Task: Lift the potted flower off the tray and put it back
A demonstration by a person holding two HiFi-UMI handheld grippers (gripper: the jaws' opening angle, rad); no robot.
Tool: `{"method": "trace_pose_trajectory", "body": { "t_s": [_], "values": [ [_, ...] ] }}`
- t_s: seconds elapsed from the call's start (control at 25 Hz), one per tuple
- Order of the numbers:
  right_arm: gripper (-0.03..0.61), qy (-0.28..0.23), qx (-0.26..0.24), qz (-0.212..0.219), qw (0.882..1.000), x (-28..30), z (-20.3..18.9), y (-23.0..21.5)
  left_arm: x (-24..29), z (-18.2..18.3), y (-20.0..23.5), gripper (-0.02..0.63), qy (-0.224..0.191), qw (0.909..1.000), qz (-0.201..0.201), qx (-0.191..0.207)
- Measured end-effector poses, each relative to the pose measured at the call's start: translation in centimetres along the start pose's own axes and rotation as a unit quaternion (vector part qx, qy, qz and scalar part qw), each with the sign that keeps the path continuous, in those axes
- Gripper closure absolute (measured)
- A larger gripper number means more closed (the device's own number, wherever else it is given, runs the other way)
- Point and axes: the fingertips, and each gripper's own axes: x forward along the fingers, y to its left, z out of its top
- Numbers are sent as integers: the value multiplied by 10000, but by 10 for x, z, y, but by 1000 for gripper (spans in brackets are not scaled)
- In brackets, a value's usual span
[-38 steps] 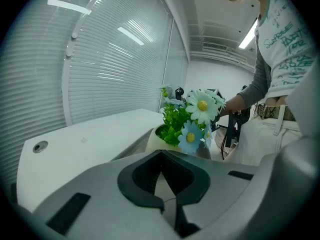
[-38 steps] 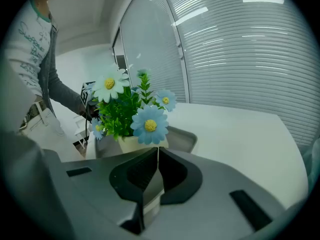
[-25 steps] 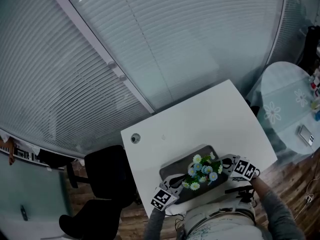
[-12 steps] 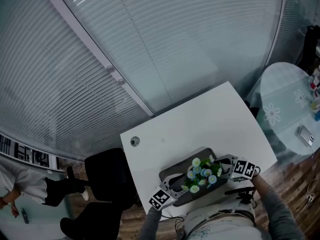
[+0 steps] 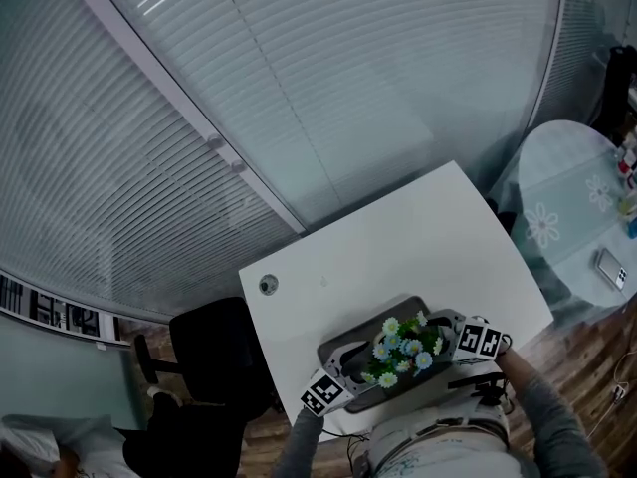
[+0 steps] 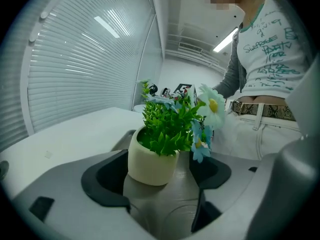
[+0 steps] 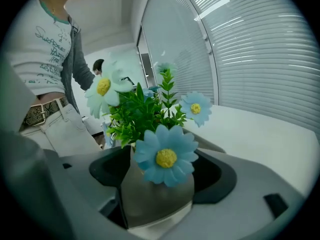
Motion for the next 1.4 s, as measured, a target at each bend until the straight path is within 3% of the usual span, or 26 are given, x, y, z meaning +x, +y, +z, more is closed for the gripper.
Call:
{"method": "trace_pose_trajectory", "body": {
  "t_s": [0.68,1.12,1.4],
  "values": [
    [215,69,67,480,9988,16,3,-2,21,0,6,210,56,10000,-31,-14],
    [212,23,67,478,9988,19,4,-3,30,-1,13,209,119,9999,-1,72],
    [198,36,-8,481,9988,21,4,1,42,-1,9,170,266,9994,-69,208]
  ]
}}
